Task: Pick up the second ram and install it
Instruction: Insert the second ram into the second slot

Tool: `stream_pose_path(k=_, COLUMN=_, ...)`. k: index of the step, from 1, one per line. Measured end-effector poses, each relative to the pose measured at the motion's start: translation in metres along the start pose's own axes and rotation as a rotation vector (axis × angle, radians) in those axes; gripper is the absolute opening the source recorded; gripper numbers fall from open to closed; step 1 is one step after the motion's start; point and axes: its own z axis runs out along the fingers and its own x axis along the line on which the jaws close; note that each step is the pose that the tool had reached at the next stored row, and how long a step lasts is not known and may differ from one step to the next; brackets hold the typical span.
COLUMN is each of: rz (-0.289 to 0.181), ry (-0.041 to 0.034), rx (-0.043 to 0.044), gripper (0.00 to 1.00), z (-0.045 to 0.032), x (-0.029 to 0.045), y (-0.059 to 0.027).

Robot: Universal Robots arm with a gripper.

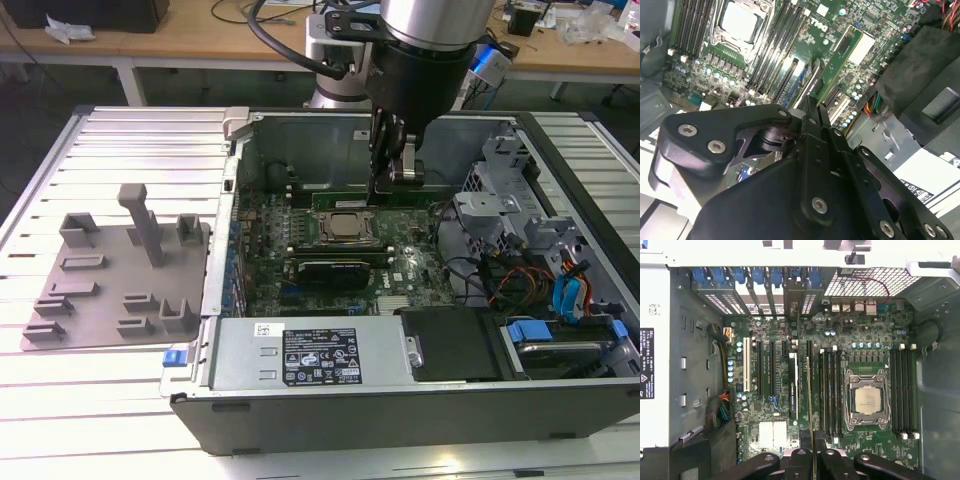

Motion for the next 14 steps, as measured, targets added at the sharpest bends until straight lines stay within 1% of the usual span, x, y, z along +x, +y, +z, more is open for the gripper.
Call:
stream_pose_path(k=2, rz=0.0, ry=0.0, rx=0.0, gripper=0.11, z=0.0, x=0.0, y=0.0)
stream_pose_path(k=4, rz=-0.001, ry=-0.0135, rx=-0.0003, gripper=0.11, z=0.0013, x=-0.0005, y=-0.0001)
stream_pose_path(k=8, rz=-0.001, ry=-0.014, rx=-0.0003, gripper=0.11, z=0.0018, x=-0.0005, y=-0.0001)
stream_pose_path(k=11, rz=-0.001, ry=-0.0138, rx=-0.0003, gripper=0.11, z=0.0077, x=-0.0002, y=-0.0004)
stream_pose_path(k=12, rz=-0.001, ry=-0.0138, rx=-0.0004, gripper=0.11, z=0.0114, x=-0.0001, y=-0.0006)
stream_pose_path(k=14, rz=-0.001, ry=-0.0137, rx=-0.0003, gripper=0.11, z=0.0145, x=0.0, y=-0.0007)
